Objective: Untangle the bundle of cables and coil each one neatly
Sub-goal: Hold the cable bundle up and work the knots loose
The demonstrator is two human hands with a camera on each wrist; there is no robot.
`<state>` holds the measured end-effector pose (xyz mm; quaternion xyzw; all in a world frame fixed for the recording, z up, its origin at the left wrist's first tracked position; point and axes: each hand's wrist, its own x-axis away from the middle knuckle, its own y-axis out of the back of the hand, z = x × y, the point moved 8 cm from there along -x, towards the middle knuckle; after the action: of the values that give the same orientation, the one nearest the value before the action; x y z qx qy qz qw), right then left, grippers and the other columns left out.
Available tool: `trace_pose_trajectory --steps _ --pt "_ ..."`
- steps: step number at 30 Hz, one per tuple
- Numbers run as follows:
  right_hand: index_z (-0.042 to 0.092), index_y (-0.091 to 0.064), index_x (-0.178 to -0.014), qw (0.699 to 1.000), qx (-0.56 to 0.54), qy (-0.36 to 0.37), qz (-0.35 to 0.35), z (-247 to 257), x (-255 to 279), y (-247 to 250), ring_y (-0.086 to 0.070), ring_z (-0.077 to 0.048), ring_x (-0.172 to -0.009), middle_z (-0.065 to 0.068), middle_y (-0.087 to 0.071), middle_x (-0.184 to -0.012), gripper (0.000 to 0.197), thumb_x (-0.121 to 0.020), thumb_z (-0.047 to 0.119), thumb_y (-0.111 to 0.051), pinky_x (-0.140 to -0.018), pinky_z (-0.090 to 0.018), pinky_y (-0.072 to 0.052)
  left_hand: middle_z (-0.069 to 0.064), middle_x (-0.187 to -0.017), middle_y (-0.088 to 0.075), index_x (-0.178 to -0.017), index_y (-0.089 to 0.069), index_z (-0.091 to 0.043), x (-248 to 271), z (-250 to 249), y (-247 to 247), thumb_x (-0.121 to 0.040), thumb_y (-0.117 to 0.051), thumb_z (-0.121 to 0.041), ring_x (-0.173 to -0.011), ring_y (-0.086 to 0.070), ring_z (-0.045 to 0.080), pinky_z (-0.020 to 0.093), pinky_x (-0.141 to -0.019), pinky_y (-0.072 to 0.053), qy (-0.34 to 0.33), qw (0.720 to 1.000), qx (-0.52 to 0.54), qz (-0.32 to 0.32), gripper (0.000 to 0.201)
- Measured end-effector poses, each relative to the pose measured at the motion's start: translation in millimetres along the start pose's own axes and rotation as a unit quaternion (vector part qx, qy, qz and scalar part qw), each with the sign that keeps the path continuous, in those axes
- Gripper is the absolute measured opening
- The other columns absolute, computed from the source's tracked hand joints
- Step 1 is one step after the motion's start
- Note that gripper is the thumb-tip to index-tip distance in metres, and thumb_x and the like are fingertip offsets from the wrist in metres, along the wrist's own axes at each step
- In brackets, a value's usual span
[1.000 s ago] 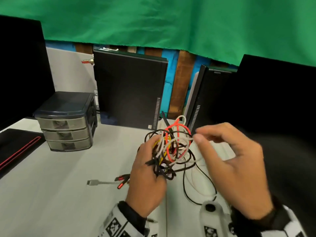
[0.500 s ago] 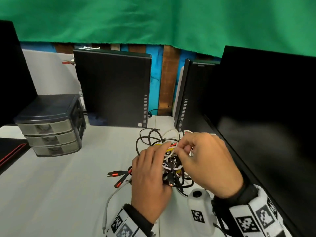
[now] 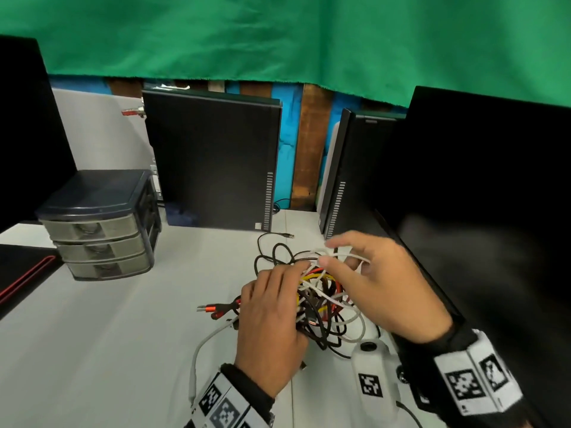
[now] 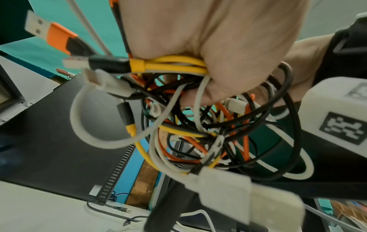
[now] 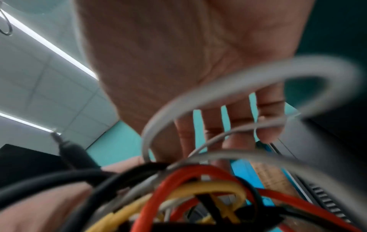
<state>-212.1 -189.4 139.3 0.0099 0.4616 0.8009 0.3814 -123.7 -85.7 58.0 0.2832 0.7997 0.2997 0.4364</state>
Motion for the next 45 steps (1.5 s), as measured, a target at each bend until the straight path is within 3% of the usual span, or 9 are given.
trace_pose_trajectory --steps 3,7,12,18,23,26,33,41,45 --pt "0.039 -0.07 -0.103 0.978 0.191 0.08 0.034 10.0 4.3 -15.3 -0.06 -0.007 -0.078 0.014 -0.064 -0.082 0.02 -0.094 0.051 -0.057 -0.074 -0.03 -0.049 -0.014 -0.116 -0.055 -0.129 -0.044 -0.03 1.1 -3.3 -1.8 -0.058 -0.075 -0.004 -0.106 -0.05 0.012 0.03 -0.088 -0.042 -0.01 1.0 0.01 0.002 0.081" --pt "0.033 -0.073 -0.091 0.976 0.171 0.129 0.046 13.6 4.4 -23.2 -0.059 -0.008 -0.074 0.015 -0.063 -0.077 0.017 -0.095 0.041 -0.059 -0.071 -0.032 -0.05 -0.014 -0.114 -0.054 -0.125 -0.044 -0.03 2.5 -4.9 -4.2 -0.057 -0.076 -0.006 -0.104 -0.051 0.012 0.028 -0.085 -0.041 -0.016 1.0 0.015 0.007 0.079" --pt "0.015 -0.069 -0.082 0.966 -0.023 0.152 -0.207 20.0 9.2 35.1 -0.056 -0.008 -0.059 0.008 -0.061 -0.066 0.015 -0.096 0.02 -0.063 -0.056 -0.019 -0.047 -0.009 -0.116 -0.058 -0.13 -0.044 -0.028 -3.8 11.7 3.0 -0.061 -0.08 -0.01 -0.104 -0.052 0.016 0.03 -0.085 -0.043 0.019 1.0 0.004 -0.016 0.08" --pt "0.015 -0.058 -0.08 0.933 -0.156 0.099 -0.31 7.3 14.3 46.6 -0.049 -0.016 -0.053 0.002 -0.052 -0.06 0.02 -0.1 0.016 -0.056 -0.051 -0.026 -0.041 -0.01 -0.115 -0.058 -0.125 -0.047 -0.028 -6.6 12.9 14.2 -0.064 -0.082 -0.013 -0.103 -0.051 0.016 0.029 -0.083 -0.041 0.024 0.999 0.014 -0.041 0.072" --pt "0.022 -0.068 -0.102 0.961 0.195 0.043 -0.193 -6.4 -1.5 16.9 -0.059 -0.024 -0.096 0.003 -0.066 -0.099 0.019 -0.088 0.015 -0.057 -0.079 -0.043 -0.05 -0.021 -0.097 -0.042 -0.107 -0.048 -0.03 -10.5 9.6 18.6 -0.065 -0.081 -0.015 -0.089 -0.033 0.001 0.026 -0.077 -0.037 -0.019 0.999 0.036 -0.02 0.056" --pt "0.03 -0.072 -0.109 0.976 0.175 0.125 -0.038 8.4 -3.3 -15.8 -0.055 -0.01 -0.11 0.014 -0.065 -0.113 0.025 -0.093 0.031 -0.053 -0.102 -0.041 -0.039 -0.022 -0.094 -0.039 -0.103 -0.042 -0.033 -14.3 2.8 17.3 -0.066 -0.081 -0.02 -0.086 -0.031 0.002 0.027 -0.075 -0.037 -0.032 0.999 0.023 -0.011 0.055" --pt "0.035 -0.074 -0.105 0.979 0.141 0.102 0.106 0.3 -0.8 -32.3 -0.054 -0.002 -0.094 0.018 -0.059 -0.098 0.017 -0.097 0.036 -0.059 -0.087 -0.032 -0.049 -0.017 -0.099 -0.052 -0.097 -0.041 -0.034 -4.4 4.6 -0.9 -0.062 -0.082 -0.016 -0.089 -0.047 0.011 0.033 -0.077 -0.044 -0.03 0.999 0.009 0.02 0.057" --pt "0.029 -0.064 -0.094 0.981 0.134 0.137 0.038 19.0 5.7 -7.3 -0.049 -0.001 -0.076 0.016 -0.05 -0.096 0.008 -0.097 0.027 -0.056 -0.064 -0.012 -0.031 -0.02 -0.1 -0.053 -0.101 -0.045 -0.033 -9.0 -1.8 16.4 -0.078 -0.057 -0.044 -0.09 -0.05 0.01 0.036 -0.075 -0.045 -0.032 0.996 0.07 -0.035 0.028" --pt "0.022 -0.064 -0.089 0.977 0.094 0.108 -0.158 12.0 2.2 18.7 -0.058 -0.012 -0.075 0.008 -0.057 -0.088 0.008 -0.093 0.017 -0.058 -0.063 -0.024 -0.046 -0.02 -0.103 -0.057 -0.098 -0.045 -0.033 -11.3 -2.3 24.9 -0.08 -0.065 -0.04 -0.088 -0.05 0.01 0.036 -0.073 -0.045 -0.036 0.996 0.072 -0.045 0.028"
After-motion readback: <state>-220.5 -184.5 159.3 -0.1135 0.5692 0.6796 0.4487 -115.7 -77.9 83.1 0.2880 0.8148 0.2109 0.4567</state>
